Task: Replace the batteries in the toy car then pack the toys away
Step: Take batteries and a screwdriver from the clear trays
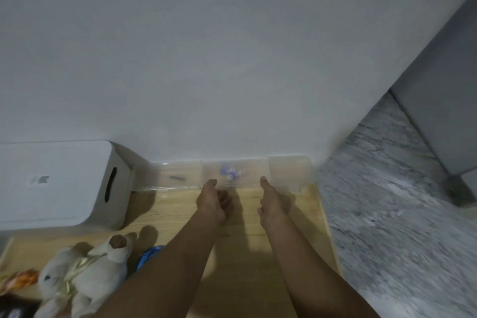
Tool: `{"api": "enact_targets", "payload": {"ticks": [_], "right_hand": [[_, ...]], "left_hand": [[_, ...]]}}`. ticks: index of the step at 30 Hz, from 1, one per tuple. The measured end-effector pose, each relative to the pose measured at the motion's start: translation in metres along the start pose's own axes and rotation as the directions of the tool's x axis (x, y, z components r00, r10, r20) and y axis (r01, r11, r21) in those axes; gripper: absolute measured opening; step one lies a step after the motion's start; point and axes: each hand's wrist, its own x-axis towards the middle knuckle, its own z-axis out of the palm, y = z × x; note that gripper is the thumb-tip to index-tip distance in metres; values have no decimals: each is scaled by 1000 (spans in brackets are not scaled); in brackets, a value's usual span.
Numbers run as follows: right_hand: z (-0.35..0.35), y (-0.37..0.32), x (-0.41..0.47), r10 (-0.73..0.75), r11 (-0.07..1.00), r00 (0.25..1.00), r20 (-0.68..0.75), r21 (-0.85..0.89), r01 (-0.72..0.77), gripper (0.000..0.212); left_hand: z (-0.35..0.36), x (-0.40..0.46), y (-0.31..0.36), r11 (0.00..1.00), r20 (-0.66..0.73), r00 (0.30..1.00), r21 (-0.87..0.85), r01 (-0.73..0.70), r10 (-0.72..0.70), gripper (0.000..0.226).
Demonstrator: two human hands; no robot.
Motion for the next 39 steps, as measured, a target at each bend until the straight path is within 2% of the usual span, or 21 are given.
{"api": "enact_targets", "payload": {"ticks": [4, 9, 16, 22, 27, 29, 34, 39], "right_hand": [[21, 5, -4, 66, 997, 992, 106, -43, -61, 29], [28, 4, -2, 92, 994, 992, 88, -64, -87, 19], [25, 8, 0, 96, 992, 991, 91, -93, -87, 19], [26, 2, -6, 75, 996, 991, 112, -54, -69, 20], [31, -11, -12, 30, 999, 988, 154, -27, -26, 24], [34, -15, -12, 6, 1000, 988, 152, -31, -2, 28], [34, -13, -11, -42, 997, 993, 114, -56, 48, 31], [29, -4, -12, -44, 993, 993, 106, -104, 55, 37]], "left_hand": [[-11, 12, 9, 999, -91, 995, 9, -37, 38, 24], [-11, 18, 13, 1000, -81, 996, 5, -26, 26, 23], [-3, 6, 15, 991, -19, 1000, -130, -14, 11, 36], [-8, -2, 18, 957, 87, 996, -289, 30, -5, 29], [-14, -2, 19, 915, 150, 988, -393, 97, -40, 55], [-17, -5, 20, 921, 164, 985, -373, 108, -49, 61], [-25, -11, 22, 962, 162, 985, -254, 101, -60, 59], [-43, -17, 31, 984, 81, 996, -169, 59, -46, 56]]}}
